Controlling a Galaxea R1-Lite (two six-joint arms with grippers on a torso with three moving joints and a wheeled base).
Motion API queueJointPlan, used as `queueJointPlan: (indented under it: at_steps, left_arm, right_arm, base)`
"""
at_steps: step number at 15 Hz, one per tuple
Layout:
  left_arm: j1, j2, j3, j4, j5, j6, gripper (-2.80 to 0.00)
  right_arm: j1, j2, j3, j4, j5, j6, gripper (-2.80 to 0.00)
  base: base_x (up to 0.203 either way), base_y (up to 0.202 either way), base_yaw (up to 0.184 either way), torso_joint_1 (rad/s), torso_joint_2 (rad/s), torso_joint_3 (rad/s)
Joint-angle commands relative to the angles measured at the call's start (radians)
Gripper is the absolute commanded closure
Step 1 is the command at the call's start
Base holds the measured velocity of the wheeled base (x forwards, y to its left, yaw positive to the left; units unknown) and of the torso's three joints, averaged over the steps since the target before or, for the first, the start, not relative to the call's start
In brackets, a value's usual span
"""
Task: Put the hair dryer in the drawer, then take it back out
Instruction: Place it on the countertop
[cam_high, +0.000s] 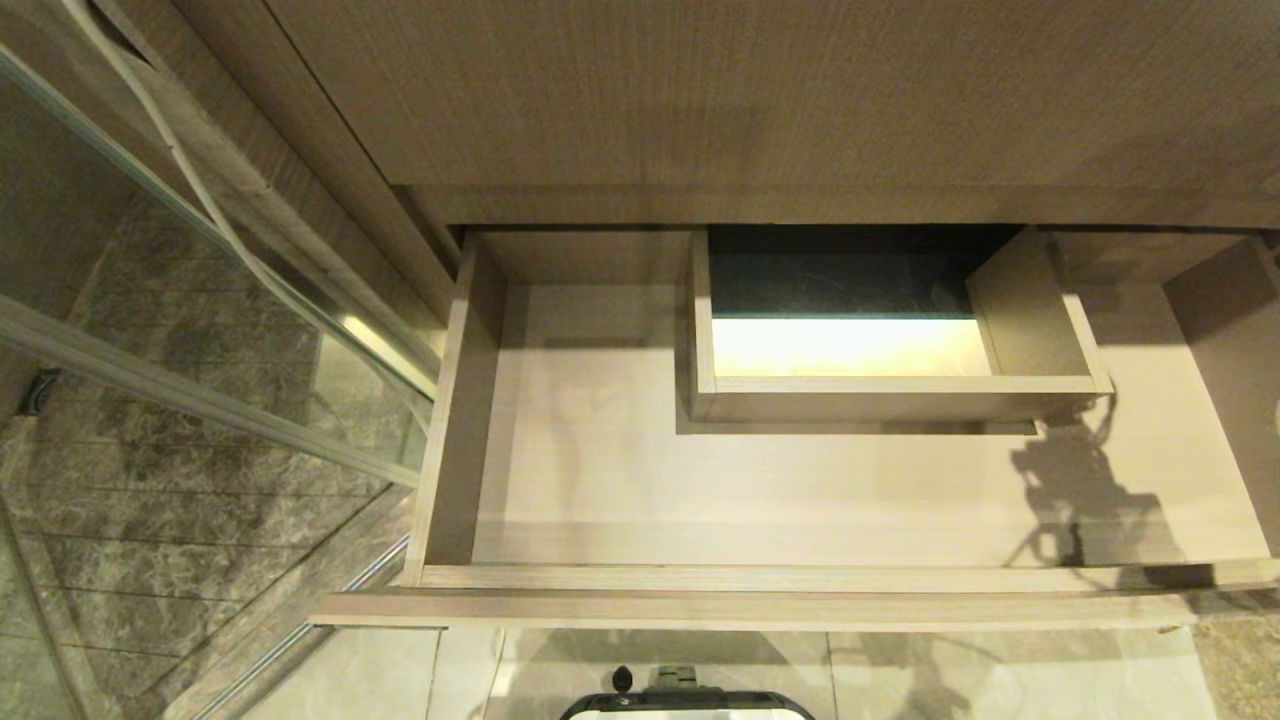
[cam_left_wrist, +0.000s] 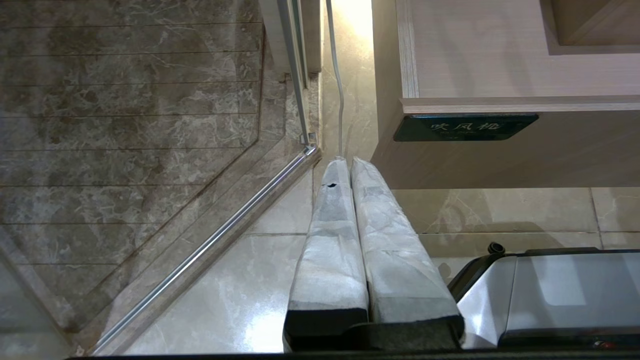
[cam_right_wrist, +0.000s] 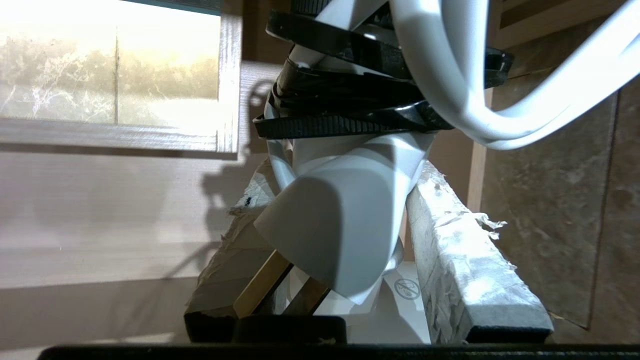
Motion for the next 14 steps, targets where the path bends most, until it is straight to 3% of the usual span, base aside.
queueJointPlan:
  at_steps: [1, 14]
  left_arm:
    - [0.0, 0.0, 0.001, 0.0, 0.0, -0.001, 0.0]
    - [0.0, 0.0, 0.0, 0.0, 0.0, -0.001, 0.0]
  right_arm:
    - [0.002, -0.114, 0.053, 0.0, 0.002, -0.033, 0.0]
    - [0.003, -0.246, 0.099, 0.007, 0.003, -0.065, 0.0]
  base:
    - [0.0, 0.0, 0.0, 0.0, 0.0, 0.0]
    - [0.0, 0.0, 0.0, 0.0, 0.0, 0.0]
